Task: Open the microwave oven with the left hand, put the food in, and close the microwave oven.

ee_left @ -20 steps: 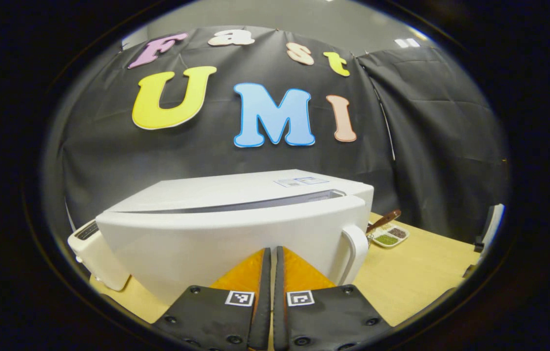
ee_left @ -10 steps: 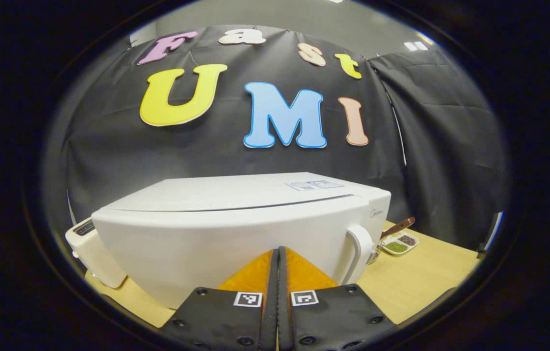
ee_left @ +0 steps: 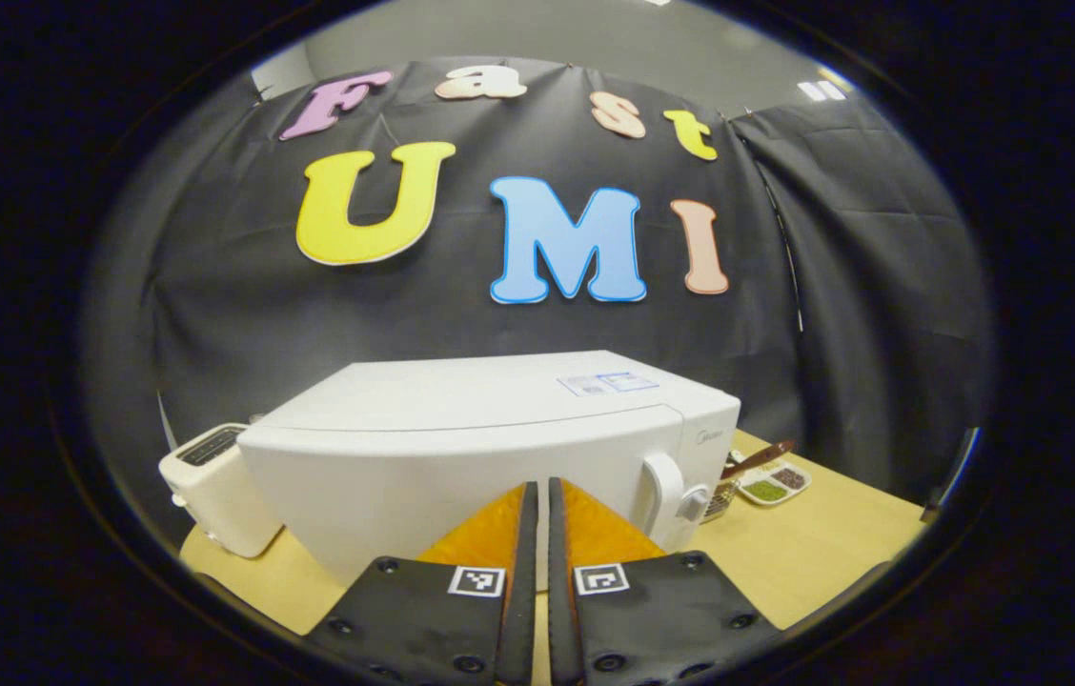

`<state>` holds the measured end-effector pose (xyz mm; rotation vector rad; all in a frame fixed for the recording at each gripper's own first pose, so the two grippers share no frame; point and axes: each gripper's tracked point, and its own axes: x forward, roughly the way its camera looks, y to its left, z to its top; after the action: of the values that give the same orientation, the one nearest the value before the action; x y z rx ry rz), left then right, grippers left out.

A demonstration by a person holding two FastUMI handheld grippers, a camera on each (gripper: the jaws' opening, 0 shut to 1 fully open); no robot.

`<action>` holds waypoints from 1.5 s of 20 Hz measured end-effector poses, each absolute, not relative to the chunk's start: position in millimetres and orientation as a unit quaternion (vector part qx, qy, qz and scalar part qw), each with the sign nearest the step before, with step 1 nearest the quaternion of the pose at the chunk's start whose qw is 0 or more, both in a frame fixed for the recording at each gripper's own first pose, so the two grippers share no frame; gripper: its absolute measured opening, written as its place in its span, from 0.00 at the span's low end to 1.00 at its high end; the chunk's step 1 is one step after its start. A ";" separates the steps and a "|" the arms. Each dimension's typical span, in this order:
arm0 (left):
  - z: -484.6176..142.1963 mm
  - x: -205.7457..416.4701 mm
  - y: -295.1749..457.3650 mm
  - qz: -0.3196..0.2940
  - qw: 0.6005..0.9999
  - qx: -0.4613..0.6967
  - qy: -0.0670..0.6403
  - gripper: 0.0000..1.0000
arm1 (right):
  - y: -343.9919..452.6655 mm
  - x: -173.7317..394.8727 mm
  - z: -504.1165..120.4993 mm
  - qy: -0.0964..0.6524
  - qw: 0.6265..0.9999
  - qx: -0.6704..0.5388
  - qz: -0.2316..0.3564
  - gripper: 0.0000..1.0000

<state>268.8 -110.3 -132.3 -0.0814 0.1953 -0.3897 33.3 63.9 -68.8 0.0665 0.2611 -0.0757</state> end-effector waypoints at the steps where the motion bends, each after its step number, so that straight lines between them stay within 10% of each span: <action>1: -116.8 258.1 -104.3 -0.188 0.978 -0.038 0.083 0.13 | 61.6 31.4 -66.4 0.127 0.991 0.033 -0.030 0.98; 27: 15.6 -19.6 2.0 -0.039 0.999 -0.026 -0.007 0.13 | 25.7 -42.0 -23.0 0.073 0.993 0.055 0.076 0.98; 30: 13.5 -31.0 20.9 -0.037 0.999 -0.024 -0.009 0.41 | 38.0 -46.5 -18.3 0.070 0.994 0.050 0.074 0.98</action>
<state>-31.0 20.9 13.5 -0.0485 -0.0188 -0.0732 -46.5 38.0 -18.3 0.1010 0.1406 0.1484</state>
